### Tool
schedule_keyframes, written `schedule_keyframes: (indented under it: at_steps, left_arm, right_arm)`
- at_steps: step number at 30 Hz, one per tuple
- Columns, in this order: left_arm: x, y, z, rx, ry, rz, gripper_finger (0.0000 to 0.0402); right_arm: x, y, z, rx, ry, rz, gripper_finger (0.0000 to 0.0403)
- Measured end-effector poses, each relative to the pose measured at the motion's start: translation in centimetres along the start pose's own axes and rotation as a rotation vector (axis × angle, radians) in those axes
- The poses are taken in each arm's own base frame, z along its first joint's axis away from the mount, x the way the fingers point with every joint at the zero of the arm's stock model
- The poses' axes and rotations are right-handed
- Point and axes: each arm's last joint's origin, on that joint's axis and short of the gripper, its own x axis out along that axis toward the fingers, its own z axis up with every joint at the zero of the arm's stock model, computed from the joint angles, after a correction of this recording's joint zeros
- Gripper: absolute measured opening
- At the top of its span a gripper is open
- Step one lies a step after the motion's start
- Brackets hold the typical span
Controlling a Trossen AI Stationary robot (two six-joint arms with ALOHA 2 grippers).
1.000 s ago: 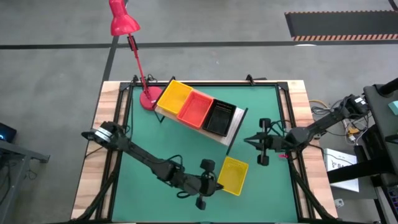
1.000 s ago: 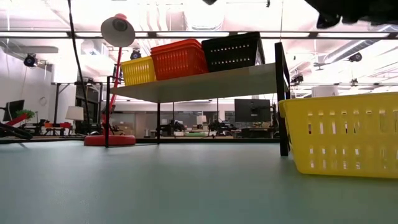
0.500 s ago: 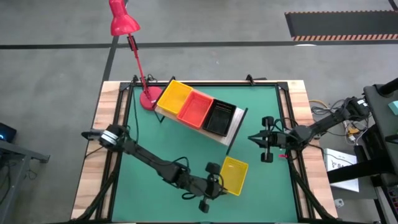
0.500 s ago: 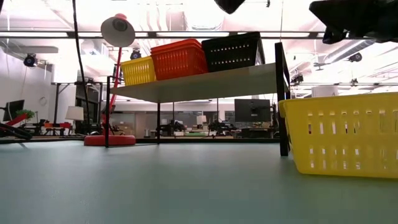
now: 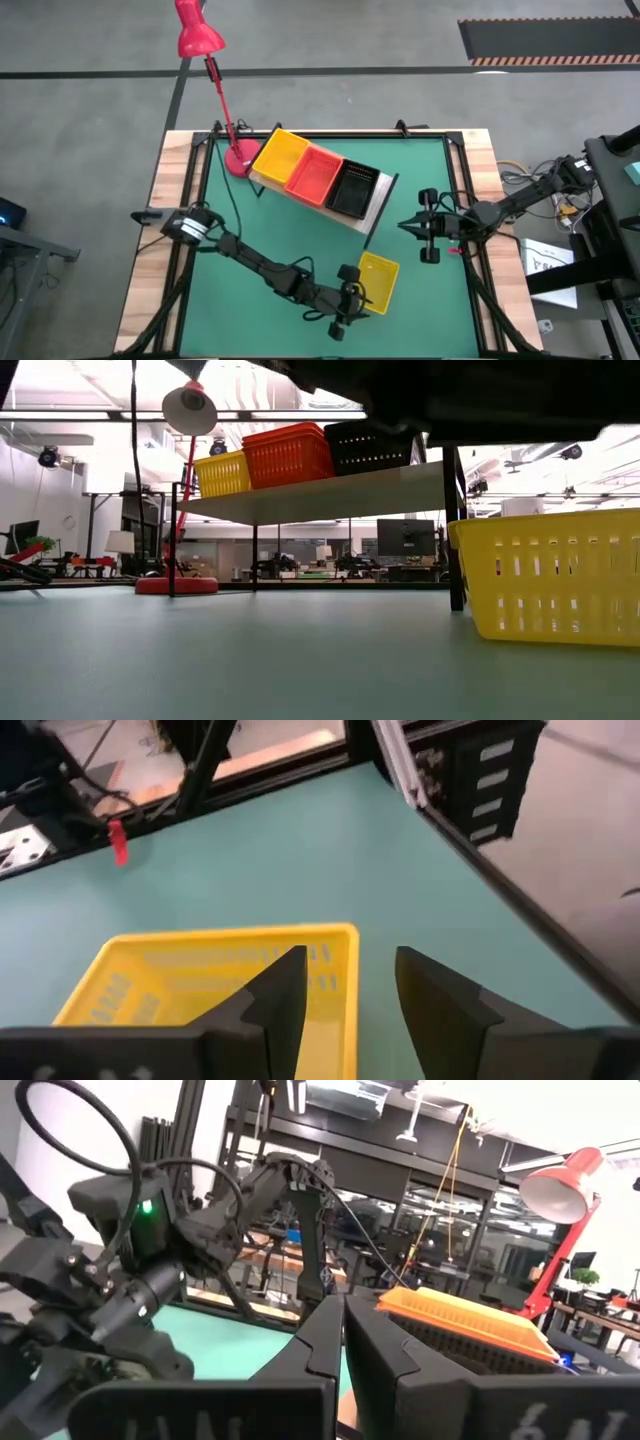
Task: Stack baskets on shelf by color
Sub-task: Stack the yellow bin on top of the other yellow bins on the shelf
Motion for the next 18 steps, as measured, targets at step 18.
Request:
schedule_keyframes:
  at_steps: [18]
  left_arm:
    - [2.1,0.9,-2.7,-0.144,0.009,-0.027,0.0138]
  right_arm:
    - [0.0,0.0,-0.1,0.030,0.005,0.002,0.0009]
